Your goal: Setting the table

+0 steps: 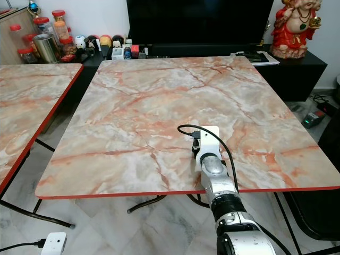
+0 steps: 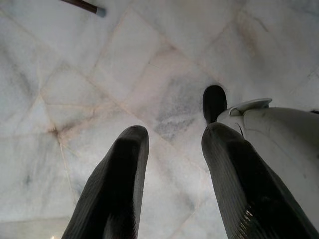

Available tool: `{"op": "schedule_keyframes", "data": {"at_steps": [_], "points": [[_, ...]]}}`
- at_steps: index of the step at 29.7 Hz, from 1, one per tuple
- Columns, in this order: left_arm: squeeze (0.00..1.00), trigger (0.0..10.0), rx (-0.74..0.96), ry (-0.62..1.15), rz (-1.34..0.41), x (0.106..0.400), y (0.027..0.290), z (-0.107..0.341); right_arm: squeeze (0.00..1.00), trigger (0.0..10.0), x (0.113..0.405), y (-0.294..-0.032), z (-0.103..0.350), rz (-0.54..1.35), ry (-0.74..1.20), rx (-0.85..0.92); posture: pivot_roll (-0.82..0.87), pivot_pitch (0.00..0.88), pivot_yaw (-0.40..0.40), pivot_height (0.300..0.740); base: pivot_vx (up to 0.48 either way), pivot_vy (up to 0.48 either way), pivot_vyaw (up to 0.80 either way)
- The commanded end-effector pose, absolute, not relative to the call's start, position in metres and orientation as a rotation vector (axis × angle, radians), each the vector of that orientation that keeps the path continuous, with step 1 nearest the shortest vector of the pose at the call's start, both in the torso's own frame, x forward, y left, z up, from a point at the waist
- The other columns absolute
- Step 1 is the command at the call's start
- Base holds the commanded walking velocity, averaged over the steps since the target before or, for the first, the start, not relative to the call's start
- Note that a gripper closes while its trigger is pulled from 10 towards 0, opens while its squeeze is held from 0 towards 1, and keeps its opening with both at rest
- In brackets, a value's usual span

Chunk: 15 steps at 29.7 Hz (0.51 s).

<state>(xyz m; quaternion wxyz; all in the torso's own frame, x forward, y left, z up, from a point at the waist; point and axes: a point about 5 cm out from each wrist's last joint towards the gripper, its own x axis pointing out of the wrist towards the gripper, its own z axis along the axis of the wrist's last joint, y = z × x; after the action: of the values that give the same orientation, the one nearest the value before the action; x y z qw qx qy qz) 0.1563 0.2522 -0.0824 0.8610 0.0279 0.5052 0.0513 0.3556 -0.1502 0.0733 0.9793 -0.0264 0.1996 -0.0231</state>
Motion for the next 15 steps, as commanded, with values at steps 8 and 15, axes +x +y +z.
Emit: {"op": "schedule_keyframes", "data": {"at_steps": [8,15], "points": [[0.0,10.0,0.044,1.085,0.112,0.143,0.25,-0.088,0.0,10.0,0.362,-0.155,0.078,-0.081,0.424,-0.04,0.06,0.0,0.023,0.74,0.0,0.0,0.0],[0.0,10.0,0.04,1.077,0.103,0.145,0.245,-0.089,0.0,10.0,0.359,-0.158,0.07,-0.104,0.478,-0.001,0.06,0.0,0.023,0.74,0.0,0.0,0.0]]}}
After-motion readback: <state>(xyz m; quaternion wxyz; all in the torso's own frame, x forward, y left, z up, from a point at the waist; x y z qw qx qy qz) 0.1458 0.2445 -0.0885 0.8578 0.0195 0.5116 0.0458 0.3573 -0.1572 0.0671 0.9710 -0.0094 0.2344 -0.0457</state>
